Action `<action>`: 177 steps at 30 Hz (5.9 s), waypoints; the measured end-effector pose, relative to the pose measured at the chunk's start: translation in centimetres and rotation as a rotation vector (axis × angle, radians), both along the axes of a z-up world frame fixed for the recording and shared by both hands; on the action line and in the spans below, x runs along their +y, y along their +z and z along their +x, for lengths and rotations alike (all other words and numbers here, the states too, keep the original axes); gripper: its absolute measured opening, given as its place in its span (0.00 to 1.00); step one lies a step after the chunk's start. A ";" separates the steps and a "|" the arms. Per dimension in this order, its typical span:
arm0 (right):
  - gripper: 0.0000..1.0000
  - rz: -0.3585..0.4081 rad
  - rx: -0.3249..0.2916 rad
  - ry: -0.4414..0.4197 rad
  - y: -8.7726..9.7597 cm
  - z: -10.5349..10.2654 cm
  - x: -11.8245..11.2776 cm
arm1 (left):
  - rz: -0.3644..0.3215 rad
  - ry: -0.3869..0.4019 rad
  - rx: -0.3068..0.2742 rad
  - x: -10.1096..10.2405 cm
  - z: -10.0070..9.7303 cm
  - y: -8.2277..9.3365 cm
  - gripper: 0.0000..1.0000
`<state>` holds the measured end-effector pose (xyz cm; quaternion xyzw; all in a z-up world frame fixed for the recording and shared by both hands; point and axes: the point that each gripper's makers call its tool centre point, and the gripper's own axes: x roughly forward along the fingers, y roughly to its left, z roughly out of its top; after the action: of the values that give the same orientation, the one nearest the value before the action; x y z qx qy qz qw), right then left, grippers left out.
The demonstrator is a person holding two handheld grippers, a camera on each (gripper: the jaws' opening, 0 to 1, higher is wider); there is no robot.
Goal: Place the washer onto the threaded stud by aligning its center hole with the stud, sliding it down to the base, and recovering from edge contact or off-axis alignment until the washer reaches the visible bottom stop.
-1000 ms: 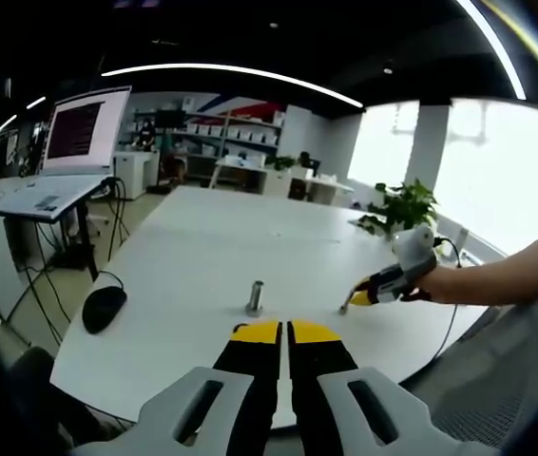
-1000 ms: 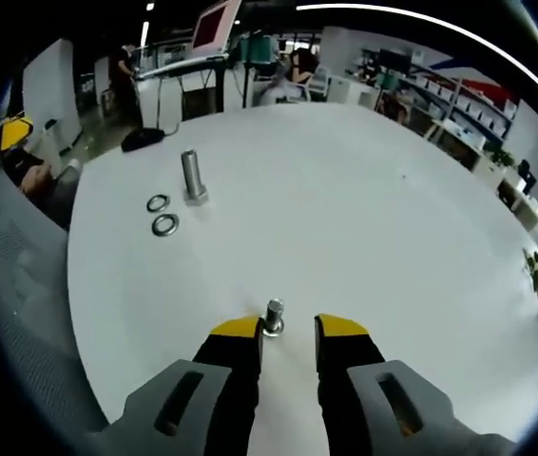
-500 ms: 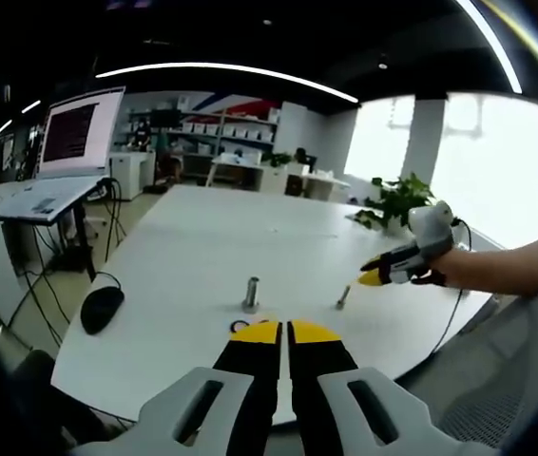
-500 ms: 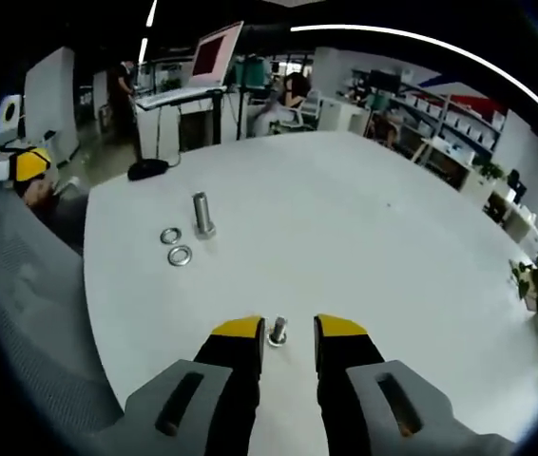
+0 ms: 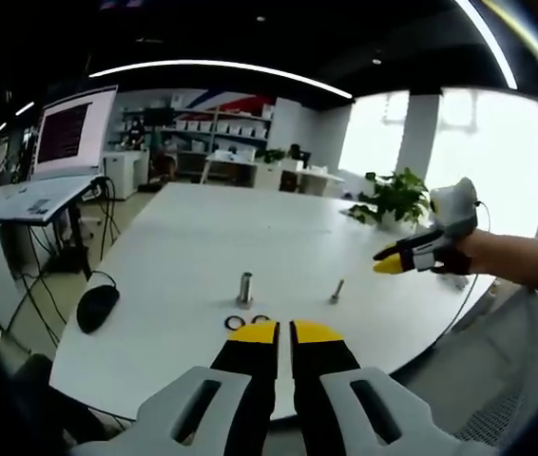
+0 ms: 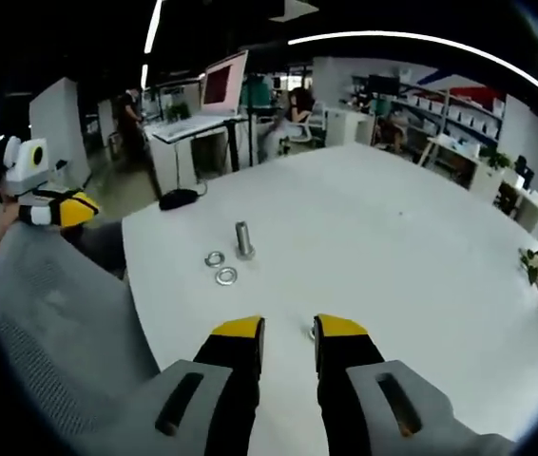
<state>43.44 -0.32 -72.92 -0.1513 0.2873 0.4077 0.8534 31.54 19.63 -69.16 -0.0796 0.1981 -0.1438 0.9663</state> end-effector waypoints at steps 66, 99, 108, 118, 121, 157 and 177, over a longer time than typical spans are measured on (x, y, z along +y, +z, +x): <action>0.22 -0.400 0.134 0.584 -5.9 -0.4 11.8 | -0.093 -0.155 0.061 -1.7 -0.2 -0.9 0.01; 0.28 -0.644 0.222 0.783 -14.0 1.6 16.9 | -0.088 -0.200 0.120 -3.0 -0.7 -1.7 0.08; 0.26 -0.680 0.206 0.777 -14.0 1.7 17.1 | -0.090 -0.193 0.121 -2.9 -0.7 -1.7 0.07; 0.23 -0.679 0.213 0.773 -13.6 1.3 16.6 | -0.093 -0.193 0.116 -2.9 -0.7 -1.7 0.06; 0.23 -0.674 0.217 0.779 -12.8 1.3 16.5 | -0.092 -0.197 0.119 -2.9 -0.7 -1.7 0.06; 0.23 -0.757 0.060 1.009 -5.5 4.7 18.9 | -0.099 -0.204 0.110 -2.8 -0.7 -1.6 0.06; 0.23 -0.821 0.064 1.032 -7.6 6.6 19.7 | -0.104 -0.201 0.113 -2.7 -0.7 -1.6 0.06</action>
<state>50.04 19.42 -80.52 -0.5705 0.3353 0.6261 0.4124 30.88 16.93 -70.76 -0.1175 0.2516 -0.2455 0.9288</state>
